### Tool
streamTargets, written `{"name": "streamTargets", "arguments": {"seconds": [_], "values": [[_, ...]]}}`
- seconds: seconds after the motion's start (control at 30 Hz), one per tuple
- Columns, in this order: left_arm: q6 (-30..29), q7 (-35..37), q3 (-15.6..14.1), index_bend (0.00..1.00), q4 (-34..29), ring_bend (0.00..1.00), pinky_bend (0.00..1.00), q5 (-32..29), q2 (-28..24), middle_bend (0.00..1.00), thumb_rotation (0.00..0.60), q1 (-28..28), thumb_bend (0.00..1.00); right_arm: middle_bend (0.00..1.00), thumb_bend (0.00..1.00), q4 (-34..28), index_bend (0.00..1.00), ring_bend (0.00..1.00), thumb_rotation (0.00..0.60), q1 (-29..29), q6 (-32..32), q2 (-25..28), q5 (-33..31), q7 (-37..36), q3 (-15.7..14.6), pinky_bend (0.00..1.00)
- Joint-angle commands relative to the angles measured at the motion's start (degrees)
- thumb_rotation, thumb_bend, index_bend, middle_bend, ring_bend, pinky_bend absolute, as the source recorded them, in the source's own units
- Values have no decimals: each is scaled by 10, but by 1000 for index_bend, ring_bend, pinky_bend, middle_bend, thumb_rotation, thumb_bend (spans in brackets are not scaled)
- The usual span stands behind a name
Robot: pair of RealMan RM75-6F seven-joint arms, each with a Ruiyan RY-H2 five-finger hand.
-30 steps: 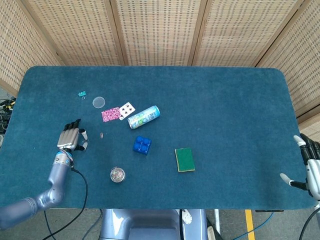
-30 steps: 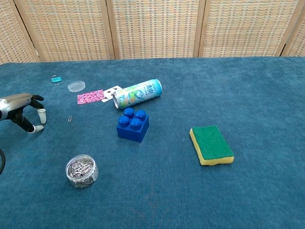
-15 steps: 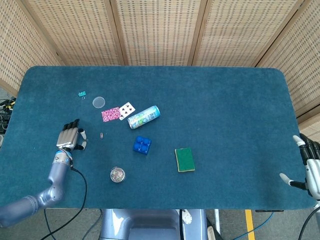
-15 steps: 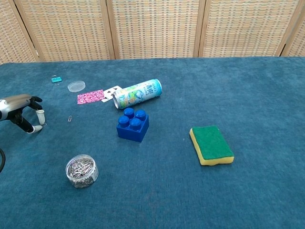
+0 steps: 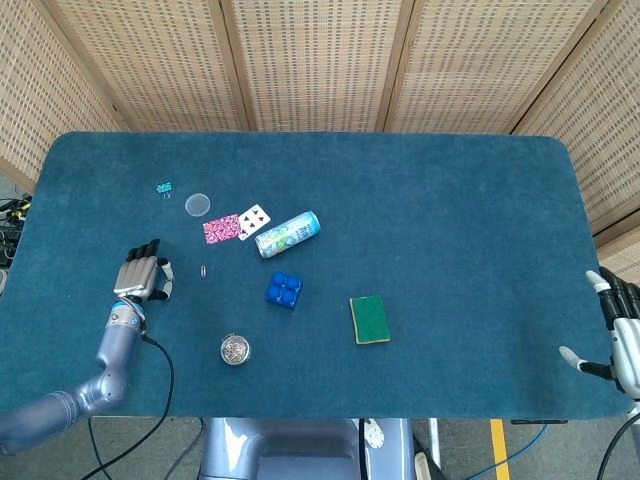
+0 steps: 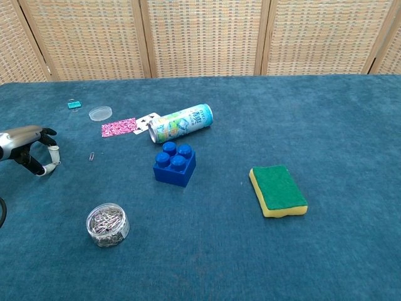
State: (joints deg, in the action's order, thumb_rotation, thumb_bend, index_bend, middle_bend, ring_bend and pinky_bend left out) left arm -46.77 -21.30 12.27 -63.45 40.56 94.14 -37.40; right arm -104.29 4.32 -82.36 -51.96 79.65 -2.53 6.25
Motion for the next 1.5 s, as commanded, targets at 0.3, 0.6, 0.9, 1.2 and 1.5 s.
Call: {"name": "streamTargets", "arguments": {"seconds": [0.3,0.6,0.9,1.2,1.5], "values": [[-6,1,-4,700,1,0,0,7,3,0,600,-1,495,0,0,0,0,0,600,0,0,1,0,-2,0,0],[-13,3,-4,755,0,0,0,12,3,0,600,0,503,0,0,0,0,0,600,-1,-1,1,2,-3,0,0],[-21,11,-2,782,-4,0,0,24,0,0,600,2,508,0,0,0,0,0,600,-1,-2,1,2,-4,0,0],[-66,42,-1,785,-85,0,0,93,-39,0,600,15,511,0,0,0,0,0,600,-2,-3,2,3,-5,0,0],[-117,86,-39,793,-232,0,0,227,-99,0,600,42,524,0,0,-2,0,0,600,-3,-5,3,3,-6,0,0]]}}
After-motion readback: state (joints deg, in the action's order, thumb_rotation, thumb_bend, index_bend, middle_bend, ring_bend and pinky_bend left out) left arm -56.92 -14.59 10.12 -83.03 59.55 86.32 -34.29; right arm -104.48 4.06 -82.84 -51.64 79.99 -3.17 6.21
